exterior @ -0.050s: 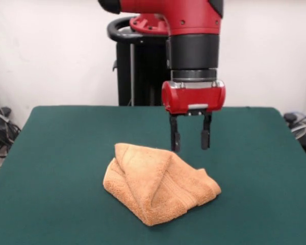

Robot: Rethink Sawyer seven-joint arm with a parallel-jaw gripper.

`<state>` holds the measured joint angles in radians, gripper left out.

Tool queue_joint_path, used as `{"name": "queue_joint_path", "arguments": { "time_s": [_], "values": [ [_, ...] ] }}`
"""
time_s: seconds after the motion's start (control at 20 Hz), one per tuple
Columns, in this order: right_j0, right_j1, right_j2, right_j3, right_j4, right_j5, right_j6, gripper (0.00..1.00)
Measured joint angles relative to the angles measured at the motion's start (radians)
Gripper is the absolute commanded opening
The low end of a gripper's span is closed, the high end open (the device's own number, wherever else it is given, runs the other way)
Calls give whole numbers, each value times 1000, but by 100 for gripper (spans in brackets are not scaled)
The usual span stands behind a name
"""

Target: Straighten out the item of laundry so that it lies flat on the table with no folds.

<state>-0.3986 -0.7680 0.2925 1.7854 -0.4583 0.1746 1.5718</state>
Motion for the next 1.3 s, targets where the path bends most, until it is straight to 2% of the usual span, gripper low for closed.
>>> {"name": "queue_joint_path", "arguments": {
  "time_s": [0.3, 0.6, 0.9, 1.3],
  "values": [
    [-18, 43, 50, -82, -164, 27, -26, 100],
    [-76, 104, 111, -144, -281, 123, -162, 100],
    [-151, 156, 191, -157, -315, 241, -389, 100],
    [-179, 190, 230, -160, -320, 334, -604, 100]
  ]
}}
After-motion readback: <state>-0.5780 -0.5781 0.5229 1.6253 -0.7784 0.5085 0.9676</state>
